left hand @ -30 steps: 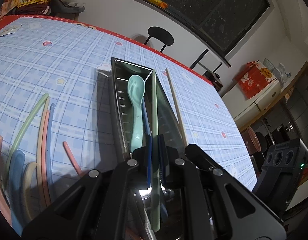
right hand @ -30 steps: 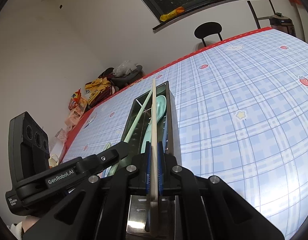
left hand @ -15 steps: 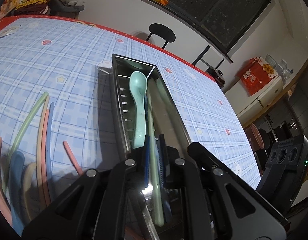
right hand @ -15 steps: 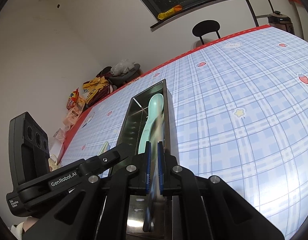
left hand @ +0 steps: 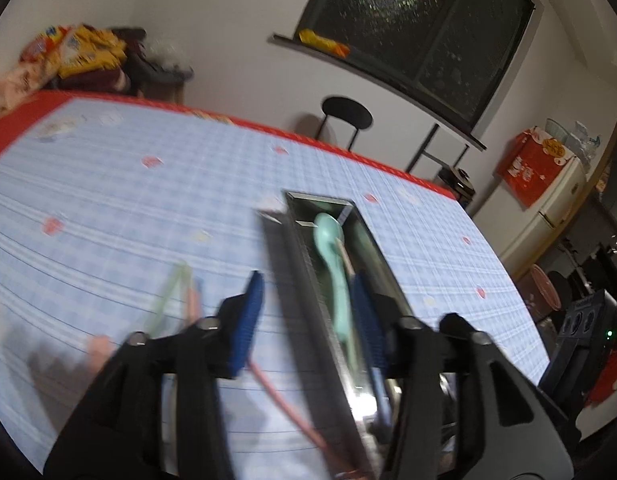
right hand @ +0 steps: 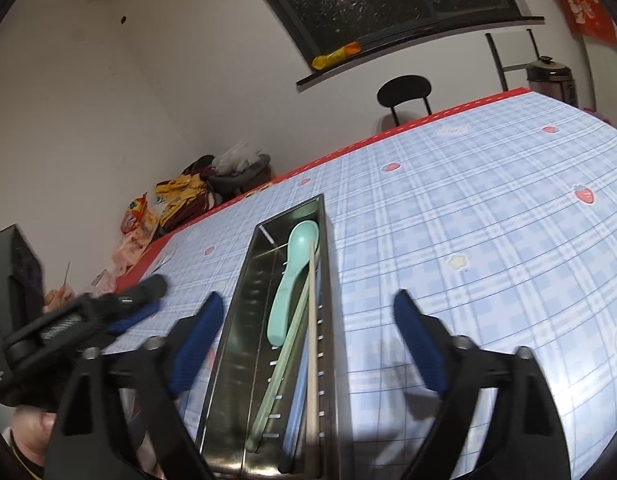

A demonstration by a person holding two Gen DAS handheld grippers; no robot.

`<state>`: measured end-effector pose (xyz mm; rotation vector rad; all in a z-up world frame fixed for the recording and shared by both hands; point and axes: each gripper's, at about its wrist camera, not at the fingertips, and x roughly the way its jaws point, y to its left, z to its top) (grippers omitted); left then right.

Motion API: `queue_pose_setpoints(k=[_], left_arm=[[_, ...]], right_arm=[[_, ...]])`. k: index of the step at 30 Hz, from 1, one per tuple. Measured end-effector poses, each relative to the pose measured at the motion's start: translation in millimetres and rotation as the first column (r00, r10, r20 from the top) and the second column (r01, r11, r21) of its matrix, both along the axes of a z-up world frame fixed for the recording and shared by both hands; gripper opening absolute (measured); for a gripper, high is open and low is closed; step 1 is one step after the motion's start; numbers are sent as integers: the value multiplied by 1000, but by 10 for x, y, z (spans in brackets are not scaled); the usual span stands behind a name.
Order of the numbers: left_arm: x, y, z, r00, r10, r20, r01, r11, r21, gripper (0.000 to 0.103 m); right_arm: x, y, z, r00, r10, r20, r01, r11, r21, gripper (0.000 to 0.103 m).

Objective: Organize utensils
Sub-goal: 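Open both tools to release the chopsticks in the tray and withdraw, then close the right tool on the pink chopstick lying beside the tray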

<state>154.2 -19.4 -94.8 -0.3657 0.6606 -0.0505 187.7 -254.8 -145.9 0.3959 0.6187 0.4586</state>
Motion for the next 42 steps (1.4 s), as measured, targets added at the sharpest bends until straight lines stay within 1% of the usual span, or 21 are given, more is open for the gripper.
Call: queue_pose_setpoints(k=[1,3,4,5,6,8,10,13,15,18,20,24,26,28,31,34,36,39,40,42], left_arm=[[-58,67,50,1000,11,13,-11,1000,20,59],[-142,151,117,999,27,30,-28,998,48,69],[-206,205,156,998,39,43,-42,997,63,79],[-278,257,192,997,53,57,-58,995,81,87],[-343,299,226,995,64,71,-71,993,97,89],[-476,385,288,994,69,83,-80,988,129,98],[-567,444,323,994,63,84,-75,986,150,97],[-733,522,365,996,43,79,-59,978,202,97],[-876,605,383,995,32,89,-52,971,233,97],[-1027,704,360,995,19,96,-41,969,244,97],[-1097,771,331,995,8,102,-33,971,239,97],[-1229,886,205,994,-22,111,-1,979,202,97],[-1253,907,135,994,-34,104,12,979,205,97],[-1284,929,55,994,-47,95,25,975,219,97],[-1301,958,-41,995,-61,84,41,973,227,97],[-1295,994,-122,995,-68,73,50,972,229,97],[-1293,1008,-176,994,-82,66,66,972,224,97],[-1295,989,-237,992,-105,65,88,969,232,97],[-1297,984,-262,992,-112,66,94,967,238,97],[-1298,972,-304,990,-123,63,104,964,246,97]], right_arm=[[-7,-7,8,1000,-13,5,13,1000,-5,98],[-24,-1,29,999,-27,22,27,999,-20,98],[-27,16,37,999,-28,28,29,999,-28,98],[-40,30,47,999,-31,35,32,999,-38,98],[-61,44,57,998,-34,44,36,998,-48,97],[-110,59,78,997,-37,64,41,997,-63,97],[-165,83,123,995,-45,95,52,996,-74,97],[-276,122,212,989,-52,141,65,994,-93,97],[-395,151,300,982,-52,183,75,990,-123,97],[-560,178,392,972,-59,229,97,982,-162,97],[-677,183,424,970,-32,242,77,981,-180,97],[-820,238,386,981,28,190,20,970,-243,97],[-878,263,351,987,57,148,-13,960,-280,97],[-938,279,318,989,80,127,-37,950,-310,98],[-999,283,250,994,70,83,-37,939,-343,98],[-1044,305,184,994,100,42,-79,932,-354,97],[-1073,341,145,993,119,16,-105,924,-368,91],[-1069,363,77,983,174,-54,-182,929,-324,89],[-1055,362,40,980,179,-83,-196,931,-309,89],[-1048,384,4,979,177,-104,-202,928,-312,88]])
